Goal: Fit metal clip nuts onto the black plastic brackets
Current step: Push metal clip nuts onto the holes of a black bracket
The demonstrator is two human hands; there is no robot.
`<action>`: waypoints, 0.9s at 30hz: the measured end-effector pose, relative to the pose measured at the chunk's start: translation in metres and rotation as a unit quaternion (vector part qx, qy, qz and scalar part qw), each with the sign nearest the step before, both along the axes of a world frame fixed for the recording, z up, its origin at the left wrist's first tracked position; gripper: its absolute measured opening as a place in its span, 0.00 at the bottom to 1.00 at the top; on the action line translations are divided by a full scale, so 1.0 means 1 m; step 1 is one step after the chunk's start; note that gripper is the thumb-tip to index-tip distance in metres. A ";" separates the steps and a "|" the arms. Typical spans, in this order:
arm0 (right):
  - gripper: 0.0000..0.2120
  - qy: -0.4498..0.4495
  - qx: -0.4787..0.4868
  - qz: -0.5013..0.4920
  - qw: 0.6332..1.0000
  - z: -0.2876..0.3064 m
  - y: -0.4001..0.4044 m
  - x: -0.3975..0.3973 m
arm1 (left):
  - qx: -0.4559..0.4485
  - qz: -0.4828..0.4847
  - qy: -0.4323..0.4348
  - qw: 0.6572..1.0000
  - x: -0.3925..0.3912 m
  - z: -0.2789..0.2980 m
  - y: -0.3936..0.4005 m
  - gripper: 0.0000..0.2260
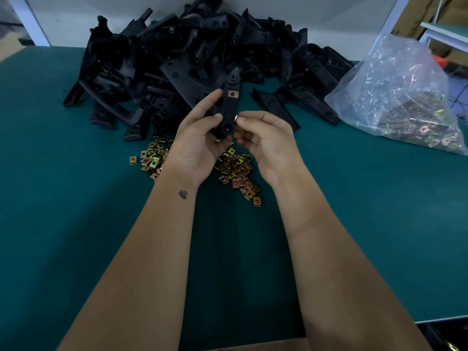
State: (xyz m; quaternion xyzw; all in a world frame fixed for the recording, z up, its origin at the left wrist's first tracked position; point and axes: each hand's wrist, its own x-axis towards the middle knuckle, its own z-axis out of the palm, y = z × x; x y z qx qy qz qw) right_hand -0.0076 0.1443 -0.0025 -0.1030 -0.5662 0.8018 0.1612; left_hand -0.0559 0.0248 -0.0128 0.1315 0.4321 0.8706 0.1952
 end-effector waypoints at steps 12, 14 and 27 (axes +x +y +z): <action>0.05 -0.019 -0.073 0.059 0.995 -0.001 -0.001 0.000 | 0.025 -0.012 0.016 0.999 -0.003 0.000 -0.001 0.19; 0.04 -0.021 -0.076 0.063 0.995 -0.001 0.000 -0.001 | 0.029 -0.011 0.017 0.999 -0.003 0.000 -0.001 0.18; 0.08 -0.020 -0.050 0.023 0.998 -0.004 -0.004 -0.003 | 0.003 -0.003 0.043 0.999 -0.001 -0.004 0.002 0.19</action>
